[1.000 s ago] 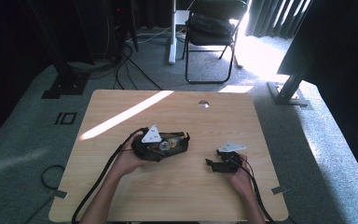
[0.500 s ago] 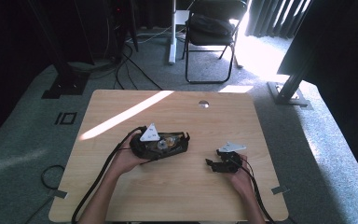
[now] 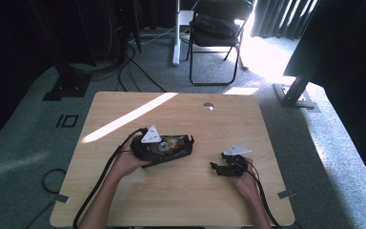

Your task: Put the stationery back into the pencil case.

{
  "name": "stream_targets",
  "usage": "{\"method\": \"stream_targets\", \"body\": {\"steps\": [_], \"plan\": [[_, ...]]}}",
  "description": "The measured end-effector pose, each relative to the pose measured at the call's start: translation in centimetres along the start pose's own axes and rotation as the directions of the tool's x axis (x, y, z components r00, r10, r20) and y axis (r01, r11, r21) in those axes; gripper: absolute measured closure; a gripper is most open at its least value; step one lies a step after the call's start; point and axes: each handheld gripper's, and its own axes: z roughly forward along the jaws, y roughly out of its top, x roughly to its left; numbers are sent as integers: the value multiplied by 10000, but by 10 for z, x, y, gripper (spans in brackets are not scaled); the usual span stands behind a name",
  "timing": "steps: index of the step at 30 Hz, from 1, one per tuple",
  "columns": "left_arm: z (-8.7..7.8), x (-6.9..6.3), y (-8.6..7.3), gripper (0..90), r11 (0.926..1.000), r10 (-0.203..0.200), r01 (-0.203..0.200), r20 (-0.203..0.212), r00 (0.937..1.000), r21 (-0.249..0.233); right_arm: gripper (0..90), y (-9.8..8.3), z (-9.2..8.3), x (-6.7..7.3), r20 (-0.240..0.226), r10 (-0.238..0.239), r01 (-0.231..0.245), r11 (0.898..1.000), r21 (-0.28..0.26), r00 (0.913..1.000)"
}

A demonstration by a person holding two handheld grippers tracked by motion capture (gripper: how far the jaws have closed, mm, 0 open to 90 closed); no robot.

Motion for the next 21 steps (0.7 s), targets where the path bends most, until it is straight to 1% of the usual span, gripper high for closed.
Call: {"method": "stream_targets", "body": {"steps": [1, 5, 9, 21], "plan": [[-1, 1, -1, 417, 10000, 29, -29, -14, 10000, 35, 309, 0, 0, 0, 4, -4, 4, 10000, -1, 10000], [-1, 3, -4, 418, 9999, -93, 93, -71, 9999, 57, 308, 0, 0, 0, 5, -7, 7, 10000, 2, 10000], [-3, 6, -6, 418, 9999, -113, 115, -118, 9999, 99, 308, 0, 0, 0, -9, -5, 5, 10000, -2, 10000], [-1, 7, -11, 417, 9996, -113, 119, -256, 9996, 250, 308, 0, 1, 0, 9, -49, 49, 10000, -8, 10000]]}}
